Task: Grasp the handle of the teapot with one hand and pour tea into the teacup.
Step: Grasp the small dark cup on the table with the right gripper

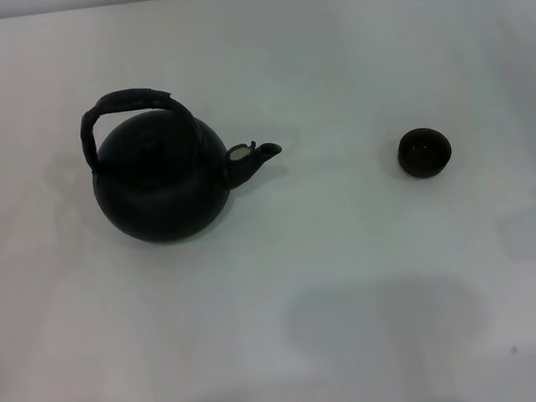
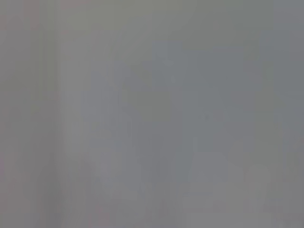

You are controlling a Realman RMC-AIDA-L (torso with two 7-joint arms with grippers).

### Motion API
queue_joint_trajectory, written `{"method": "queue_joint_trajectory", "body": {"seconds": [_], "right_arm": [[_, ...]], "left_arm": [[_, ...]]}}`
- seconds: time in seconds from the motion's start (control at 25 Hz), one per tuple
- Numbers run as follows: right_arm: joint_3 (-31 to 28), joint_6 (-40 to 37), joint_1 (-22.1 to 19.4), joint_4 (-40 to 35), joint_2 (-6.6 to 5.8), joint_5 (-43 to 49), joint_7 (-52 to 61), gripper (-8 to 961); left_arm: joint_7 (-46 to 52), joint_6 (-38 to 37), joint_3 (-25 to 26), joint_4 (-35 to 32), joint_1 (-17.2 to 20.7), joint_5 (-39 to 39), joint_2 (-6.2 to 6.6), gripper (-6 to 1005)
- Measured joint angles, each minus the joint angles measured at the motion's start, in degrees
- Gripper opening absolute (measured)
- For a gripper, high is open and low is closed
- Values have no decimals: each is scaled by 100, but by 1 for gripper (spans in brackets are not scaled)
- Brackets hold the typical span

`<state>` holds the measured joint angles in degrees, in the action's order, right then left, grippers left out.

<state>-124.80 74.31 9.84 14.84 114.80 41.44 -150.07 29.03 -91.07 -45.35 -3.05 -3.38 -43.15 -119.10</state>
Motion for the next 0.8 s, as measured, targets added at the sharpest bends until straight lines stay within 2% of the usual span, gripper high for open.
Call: {"method": "queue_joint_trajectory", "body": {"seconds": [0.8], "right_arm": [[20, -95, 34, -29, -2, 18, -109, 857]], "left_arm": [[56, 18, -27, 16, -338, -71, 39, 579]]}}
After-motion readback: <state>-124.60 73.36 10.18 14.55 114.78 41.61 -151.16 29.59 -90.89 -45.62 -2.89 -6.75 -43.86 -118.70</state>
